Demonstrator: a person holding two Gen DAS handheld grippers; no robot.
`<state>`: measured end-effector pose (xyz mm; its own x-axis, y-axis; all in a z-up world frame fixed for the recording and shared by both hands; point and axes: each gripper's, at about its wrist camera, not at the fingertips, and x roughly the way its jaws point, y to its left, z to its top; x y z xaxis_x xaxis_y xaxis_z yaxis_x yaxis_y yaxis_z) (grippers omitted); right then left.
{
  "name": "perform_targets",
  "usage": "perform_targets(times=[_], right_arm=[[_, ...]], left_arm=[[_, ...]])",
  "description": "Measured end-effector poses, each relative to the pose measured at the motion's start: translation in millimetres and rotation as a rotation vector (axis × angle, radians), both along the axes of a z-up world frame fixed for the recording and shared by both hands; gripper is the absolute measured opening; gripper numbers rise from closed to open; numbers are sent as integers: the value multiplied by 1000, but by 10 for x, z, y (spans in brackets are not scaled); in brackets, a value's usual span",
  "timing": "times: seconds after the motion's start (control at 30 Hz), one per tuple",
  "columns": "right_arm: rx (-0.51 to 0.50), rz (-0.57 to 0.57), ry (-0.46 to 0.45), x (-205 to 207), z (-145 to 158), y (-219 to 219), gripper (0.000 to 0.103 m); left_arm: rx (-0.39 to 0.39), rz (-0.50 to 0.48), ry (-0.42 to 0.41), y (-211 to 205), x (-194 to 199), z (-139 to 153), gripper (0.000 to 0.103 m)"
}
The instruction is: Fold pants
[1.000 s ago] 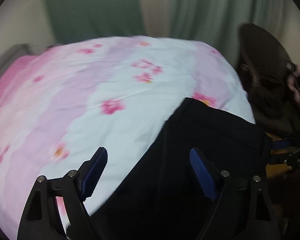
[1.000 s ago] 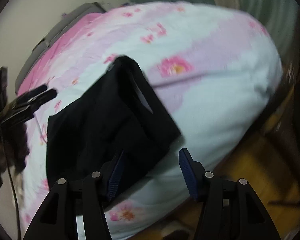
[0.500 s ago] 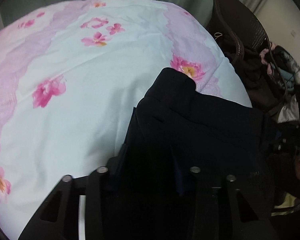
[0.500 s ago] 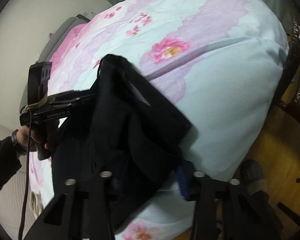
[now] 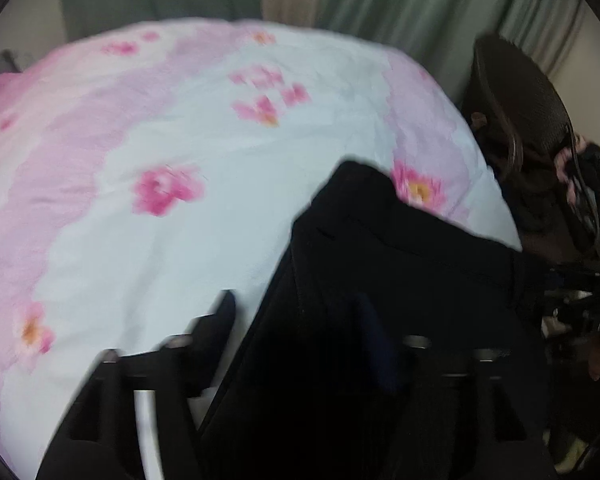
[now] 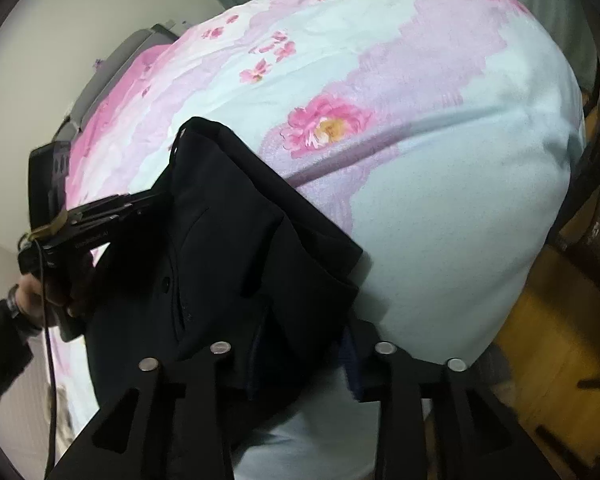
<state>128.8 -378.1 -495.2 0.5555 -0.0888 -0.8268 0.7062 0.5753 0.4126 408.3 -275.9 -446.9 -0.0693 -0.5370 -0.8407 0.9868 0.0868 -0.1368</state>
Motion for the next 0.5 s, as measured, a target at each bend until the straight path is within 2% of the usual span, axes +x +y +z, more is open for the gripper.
perform_targets(times=[0.03, 0.07, 0.13, 0.2, 0.27, 0.4, 0.5], right_arm=[[-23, 5, 16, 15, 30, 16, 52], [-47, 10, 31, 22, 82, 32, 56], [-61, 13, 9, -27, 205, 53, 58], [-62, 5, -31, -112, 312, 59, 64], [-71, -10, -78, -240, 430, 106, 80], [-43, 20, -113, -296, 527, 224, 82], [10, 40, -119, -263, 450, 272, 82]], left_arm=[[-33, 32, -34, 118, -23, 112, 69], [-41, 60, -61, 219, -42, 190, 73], [-53, 117, -99, 418, -86, 325, 80], [-67, 238, -127, 770, -144, 496, 90], [-73, 336, -126, 1077, -206, 600, 93], [-31, 569, -159, 1741, -438, 670, 95], [29, 680, -150, 2014, -581, 519, 95]])
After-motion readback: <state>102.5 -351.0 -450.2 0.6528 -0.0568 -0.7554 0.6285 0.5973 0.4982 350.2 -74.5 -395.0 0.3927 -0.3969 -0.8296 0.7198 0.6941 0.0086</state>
